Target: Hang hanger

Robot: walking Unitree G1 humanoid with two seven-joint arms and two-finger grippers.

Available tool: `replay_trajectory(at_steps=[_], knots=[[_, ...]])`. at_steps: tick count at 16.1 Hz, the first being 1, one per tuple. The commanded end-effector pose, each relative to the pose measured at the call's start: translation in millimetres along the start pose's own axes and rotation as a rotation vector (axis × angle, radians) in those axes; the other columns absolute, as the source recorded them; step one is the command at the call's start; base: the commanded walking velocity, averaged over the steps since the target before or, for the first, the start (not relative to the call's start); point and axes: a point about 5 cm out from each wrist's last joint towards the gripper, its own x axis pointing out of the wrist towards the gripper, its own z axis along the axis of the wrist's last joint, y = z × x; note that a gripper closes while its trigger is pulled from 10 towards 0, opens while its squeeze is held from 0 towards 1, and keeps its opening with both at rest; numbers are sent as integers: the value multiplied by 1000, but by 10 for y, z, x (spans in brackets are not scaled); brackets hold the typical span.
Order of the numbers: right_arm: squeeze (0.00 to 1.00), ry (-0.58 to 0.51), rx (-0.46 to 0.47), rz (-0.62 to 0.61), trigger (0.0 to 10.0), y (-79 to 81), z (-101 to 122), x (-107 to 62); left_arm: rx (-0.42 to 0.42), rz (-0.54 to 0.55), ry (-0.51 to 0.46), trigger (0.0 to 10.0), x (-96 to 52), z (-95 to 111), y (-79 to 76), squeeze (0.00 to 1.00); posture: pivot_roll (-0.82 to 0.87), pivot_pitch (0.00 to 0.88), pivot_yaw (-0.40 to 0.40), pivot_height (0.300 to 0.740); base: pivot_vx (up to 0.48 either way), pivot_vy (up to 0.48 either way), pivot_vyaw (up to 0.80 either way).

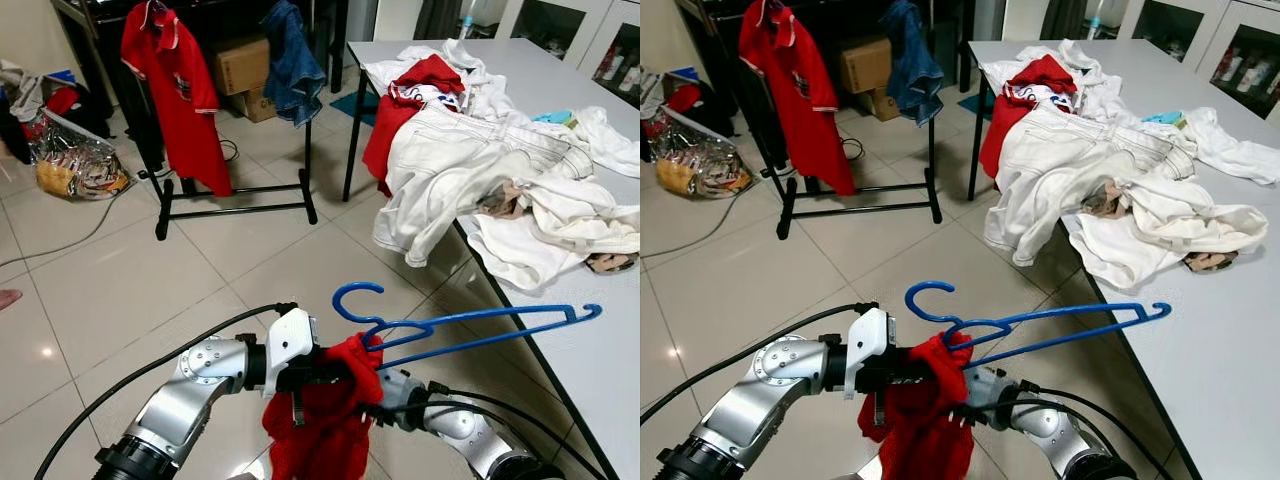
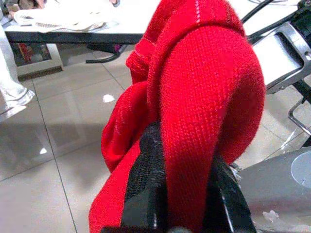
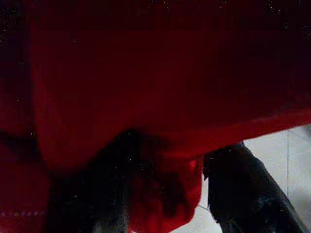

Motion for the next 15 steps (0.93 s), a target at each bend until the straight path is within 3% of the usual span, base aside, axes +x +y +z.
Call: replay_trajectory(at_steps=[1,3,4,9,11,15], knots=[[0,-27,41,-26,10000,-52,48,13,37,-22,-4,10000,35,52,15,0,-90,0,24,740,0,0,0],[0,-45,84,-29,9804,-59,62,16,42,-27,-3,10000,40,50,22,0,-96,0,28,740,0,0,0],[0,-65,107,-23,0,-57,75,11,43,-28,-4,10000,41,51,23,0,-96,0,29,740,0,0,0],[0,-135,235,-2,0,-65,76,-49,49,-24,-5,10000,46,49,33,0,-95,0,25,740,0,0,0],[0,-172,324,-36,0,-154,75,-88,51,-15,-6,10000,49,50,49,0,-95,0,24,740,0,0,0],[0,-209,385,-56,0,-226,68,-150,52,-9,-7,10000,53,47,58,0,-94,0,20,740,0,0,0]])
